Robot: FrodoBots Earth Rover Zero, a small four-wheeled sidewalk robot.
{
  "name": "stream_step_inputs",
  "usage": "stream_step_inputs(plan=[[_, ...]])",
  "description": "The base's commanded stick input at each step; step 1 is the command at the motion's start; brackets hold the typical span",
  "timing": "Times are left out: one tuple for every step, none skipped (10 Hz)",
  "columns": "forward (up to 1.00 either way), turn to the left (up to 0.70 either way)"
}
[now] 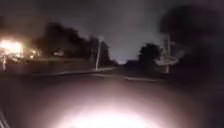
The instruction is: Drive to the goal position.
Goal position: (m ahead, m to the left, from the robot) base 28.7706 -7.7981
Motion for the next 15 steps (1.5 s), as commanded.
stream_step_inputs(plan=[[0.70,0.00],[0.70,0.00],[0.70,0.00],[0.70,0.00],[0.70,0.00],[0.70,0.00],[0.70,0.00],[0.70,0.00],[0.70,0.00],[0.70,0.00],[0.70,0.00],[0.70,0.00],[0.70,-0.05],[0.70,-0.35],[0.70,-0.35]])
